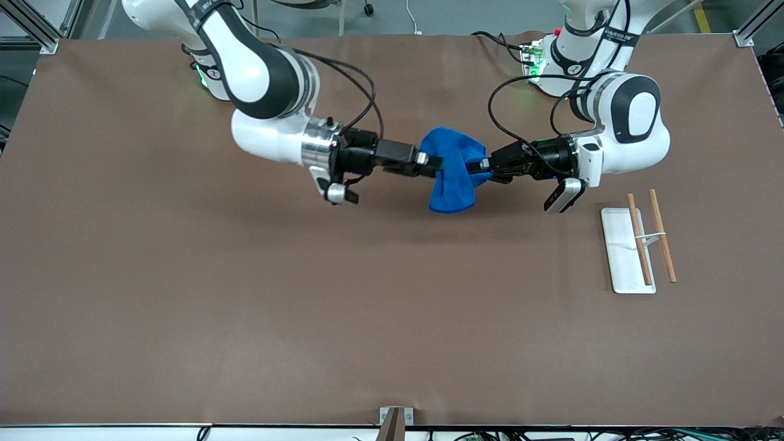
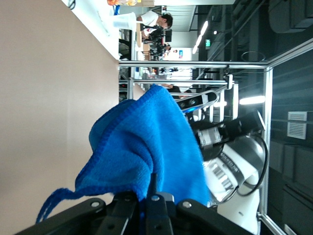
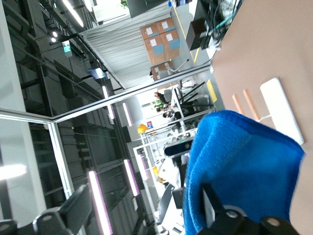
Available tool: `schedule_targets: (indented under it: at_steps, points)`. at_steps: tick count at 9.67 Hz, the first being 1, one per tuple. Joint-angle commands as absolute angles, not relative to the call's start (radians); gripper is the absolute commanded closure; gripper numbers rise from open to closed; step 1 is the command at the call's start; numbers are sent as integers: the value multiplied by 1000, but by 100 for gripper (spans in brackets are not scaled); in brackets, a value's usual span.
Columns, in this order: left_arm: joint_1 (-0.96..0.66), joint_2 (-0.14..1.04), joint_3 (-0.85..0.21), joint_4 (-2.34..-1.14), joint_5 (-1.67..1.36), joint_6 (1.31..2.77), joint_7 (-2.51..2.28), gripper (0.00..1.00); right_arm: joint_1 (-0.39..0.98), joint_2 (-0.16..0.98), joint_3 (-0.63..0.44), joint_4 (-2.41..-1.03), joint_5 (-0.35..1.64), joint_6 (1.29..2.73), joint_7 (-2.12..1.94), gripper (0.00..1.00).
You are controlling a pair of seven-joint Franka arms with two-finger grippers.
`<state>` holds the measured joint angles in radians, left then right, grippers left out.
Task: Right arm passes towel to left arm to hang
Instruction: 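Open the right gripper and withdraw while the left gripper carries the towel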
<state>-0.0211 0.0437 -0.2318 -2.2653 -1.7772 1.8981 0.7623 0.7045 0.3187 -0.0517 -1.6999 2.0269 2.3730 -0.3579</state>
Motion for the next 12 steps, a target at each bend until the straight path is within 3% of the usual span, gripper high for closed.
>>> schedule_targets:
  at_steps: [1,3,7,9,12]
  points:
    - [-3,66,-219,-2266,-1645,1933,758,100,619,310,-43,-1735,1848,2341,-350,0]
    - [17,66,-163,-2211,-1434,1931,656,100,516,314,-43,-1762,1626,2242,-350,0]
    - [-11,78,111,-2023,-818,1921,534,100,269,350,-44,-1766,1161,2017,-347,0]
    - [-14,104,191,-1923,-587,1917,453,100,117,347,-46,-1763,937,1886,-350,0]
    - [-9,173,302,-1813,-318,1919,445,100,-9,281,-49,-1755,547,1832,-293,0]
